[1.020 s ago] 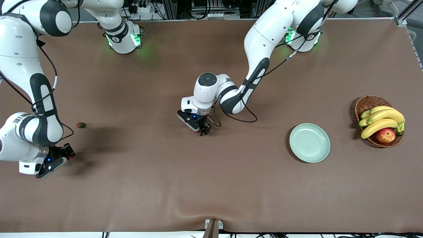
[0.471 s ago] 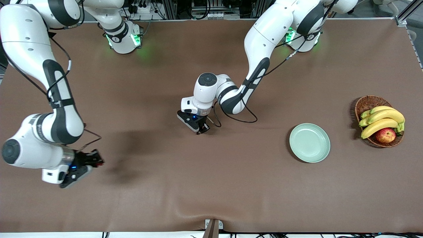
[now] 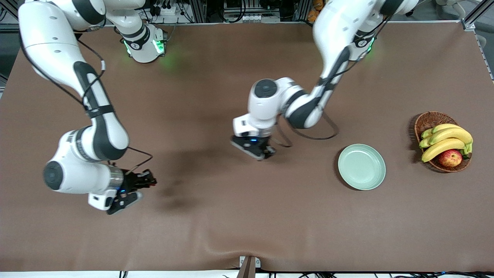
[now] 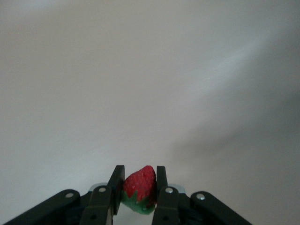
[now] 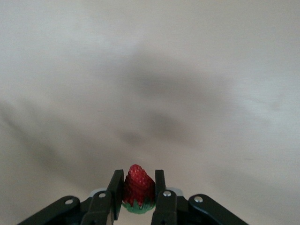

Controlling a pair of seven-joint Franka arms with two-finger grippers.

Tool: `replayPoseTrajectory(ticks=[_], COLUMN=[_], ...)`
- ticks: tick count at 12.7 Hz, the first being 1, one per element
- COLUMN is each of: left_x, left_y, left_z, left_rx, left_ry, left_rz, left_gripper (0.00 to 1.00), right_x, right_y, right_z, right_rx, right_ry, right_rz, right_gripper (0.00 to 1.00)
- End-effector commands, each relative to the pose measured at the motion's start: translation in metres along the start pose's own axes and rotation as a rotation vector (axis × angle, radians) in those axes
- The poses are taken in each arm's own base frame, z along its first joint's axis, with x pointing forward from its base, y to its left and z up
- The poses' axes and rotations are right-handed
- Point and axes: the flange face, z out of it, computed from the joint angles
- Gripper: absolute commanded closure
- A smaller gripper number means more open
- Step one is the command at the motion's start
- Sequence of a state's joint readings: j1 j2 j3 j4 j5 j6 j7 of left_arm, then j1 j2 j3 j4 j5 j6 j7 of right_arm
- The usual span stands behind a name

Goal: Collect all strawberries into plate
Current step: 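Grasp the middle strawberry with the left gripper while the right gripper carries another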

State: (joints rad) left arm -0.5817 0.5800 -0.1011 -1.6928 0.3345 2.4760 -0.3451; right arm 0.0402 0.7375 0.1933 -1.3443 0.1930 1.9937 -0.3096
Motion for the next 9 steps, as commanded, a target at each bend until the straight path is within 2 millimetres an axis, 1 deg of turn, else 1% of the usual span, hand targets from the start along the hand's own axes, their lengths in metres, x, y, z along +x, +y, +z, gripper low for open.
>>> replayPoseTrajectory(ticks=[1,2,3,4,5,6,7,8,9], left_x=[-0.060,-0.073,-0.085,-0.095,-0.107,-0.121,-0.134,-0.147,-0.156], left_y=[-0.099,-0.133,-0.164,-0.194,-0.227,-0.270,-0.299,-0.322,-0.335], left_z=[0.001,0.006,0.012,0.018,0.025,0.031,0.038,0.047,0.056], left_rx=[0.056,0.078,0.102,0.119,0.123,0.123,0.113,0.102,0.092], left_ry=[-0.090,-0.140,-0.212,-0.273,-0.306,-0.324,-0.345,-0.365,-0.381], left_rz=[-0.096,-0.148,-0.188,-0.216,-0.248,-0.277,-0.263,-0.260,-0.274], left_gripper=[1.00,1.00,1.00,1.00,1.00,1.00,1.00,1.00,1.00], right_x=[0.011,0.014,0.016,0.016,0.014,0.011,0.008,0.006,0.004], right_y=[-0.091,-0.130,-0.163,-0.189,-0.207,-0.222,-0.232,-0.238,-0.241], right_z=[0.029,0.044,0.056,0.068,0.083,0.100,0.117,0.131,0.149], right_rx=[-0.010,-0.017,-0.028,-0.042,-0.047,-0.051,-0.055,-0.057,-0.059], right_ry=[-0.041,-0.053,-0.049,-0.041,-0.051,-0.071,-0.090,-0.099,-0.112], right_rz=[0.110,0.134,0.167,0.197,0.215,0.213,0.205,0.197,0.191], right_gripper=[1.00,1.00,1.00,1.00,1.00,1.00,1.00,1.00,1.00])
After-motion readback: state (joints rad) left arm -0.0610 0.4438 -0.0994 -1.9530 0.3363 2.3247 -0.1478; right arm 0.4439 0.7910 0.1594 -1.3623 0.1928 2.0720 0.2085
